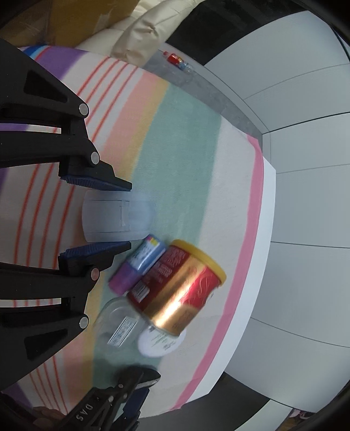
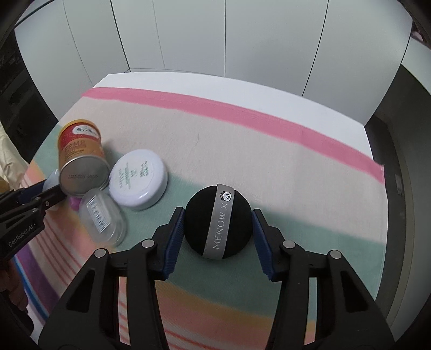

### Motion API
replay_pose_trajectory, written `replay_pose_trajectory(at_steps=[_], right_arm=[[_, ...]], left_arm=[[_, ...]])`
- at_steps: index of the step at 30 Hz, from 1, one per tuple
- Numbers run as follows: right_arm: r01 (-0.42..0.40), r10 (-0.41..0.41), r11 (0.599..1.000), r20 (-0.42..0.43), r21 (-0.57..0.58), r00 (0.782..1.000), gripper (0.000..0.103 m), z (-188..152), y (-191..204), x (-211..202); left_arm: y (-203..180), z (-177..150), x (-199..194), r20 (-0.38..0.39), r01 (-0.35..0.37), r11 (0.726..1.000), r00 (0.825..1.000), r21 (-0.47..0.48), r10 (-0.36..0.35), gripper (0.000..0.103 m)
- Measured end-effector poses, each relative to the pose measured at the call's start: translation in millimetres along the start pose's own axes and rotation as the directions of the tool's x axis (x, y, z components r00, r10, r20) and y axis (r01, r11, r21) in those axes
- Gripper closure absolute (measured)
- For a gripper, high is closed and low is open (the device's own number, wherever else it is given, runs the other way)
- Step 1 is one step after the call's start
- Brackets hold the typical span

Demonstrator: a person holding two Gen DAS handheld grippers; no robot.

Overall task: Organize objects
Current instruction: 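Grasp the translucent cup with the left tool while the right tool grasps the black puff, then lift and carry the translucent cup and black puff with both tools toward the cardboard box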

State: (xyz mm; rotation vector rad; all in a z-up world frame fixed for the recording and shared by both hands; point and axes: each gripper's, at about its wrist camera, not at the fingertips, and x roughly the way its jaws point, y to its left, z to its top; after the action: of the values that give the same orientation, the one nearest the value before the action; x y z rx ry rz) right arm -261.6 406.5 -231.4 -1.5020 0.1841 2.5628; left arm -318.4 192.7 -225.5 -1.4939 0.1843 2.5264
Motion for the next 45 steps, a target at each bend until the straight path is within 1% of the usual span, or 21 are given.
replay_pose_trajectory(at_steps=[3, 9, 17, 23, 28, 32, 36, 40, 43, 45], right_arm=[[0.007, -0.007, 1.0, -0.015, -0.01, 1.0, 0.052, -5.3, 0.8, -8.9], [-0.021, 0.022, 0.998, -0.026, 0.052, 0.999, 0.052, -17.4, -7.3, -47.6], [-0.027, 0.028, 0.998, -0.003, 0.058, 1.0, 0.052, -38.6, -9.5, -109.4], [-0.039, 0.037, 0.996, 0.03, 0.081, 0.999, 0.052, -53.0, -17.1, -163.0], [-0.032, 0.028, 0.997, 0.053, 0.069, 0.998, 0.052, -69.1, -19.4, -202.1], [-0.028, 0.024, 0.997, 0.064, 0.068, 0.998, 0.052, -84.4, -26.8, -228.4], [-0.03, 0.026, 0.997, 0.066, 0.064, 0.998, 0.052, -98.9, -31.2, -249.4], [-0.033, 0.03, 0.999, 0.078, 0.042, 0.997, 0.052, -111.2, -28.0, -267.3], [-0.044, 0.041, 0.999, 0.091, 0.026, 0.995, 0.052, -113.8, -23.0, -271.8], [-0.053, 0.051, 0.998, 0.103, 0.017, 0.993, 0.052, -111.7, -18.6, -275.1]], left_arm=[[-2.6, -3.1, -15.2, -0.005, 0.002, 1.0, 1.0, 0.009, -0.002, 0.067], [-10.5, -10.6, -60.1, 0.001, 0.018, 0.999, 1.0, 0.033, -0.018, 0.067], [-25.3, -27.3, -125.5, 0.018, 0.042, 0.996, 0.999, 0.074, -0.043, 0.067], [-36.7, -36.3, -166.0, 0.041, 0.058, 0.993, 0.997, 0.099, -0.062, 0.067], [-42.7, -50.8, -195.9, 0.057, 0.081, 0.991, 0.995, 0.107, -0.087, 0.067], [-48.6, -64.2, -222.9, 0.08, 0.119, 0.985, 0.988, 0.122, -0.129, 0.067], [-48.3, -72.6, -241.5, 0.105, 0.14, 0.982, 0.982, 0.127, -0.154, 0.067], [-44.9, -78.0, -250.7, 0.112, 0.169, 0.977, 0.977, 0.127, -0.183, 0.067], [-42.3, -78.1, -254.8, 0.126, 0.171, 0.977, 0.974, 0.125, -0.187, 0.067], [-39.3, -77.8, -257.5, 0.126, 0.188, 0.976, 0.971, 0.113, -0.201, 0.067]])
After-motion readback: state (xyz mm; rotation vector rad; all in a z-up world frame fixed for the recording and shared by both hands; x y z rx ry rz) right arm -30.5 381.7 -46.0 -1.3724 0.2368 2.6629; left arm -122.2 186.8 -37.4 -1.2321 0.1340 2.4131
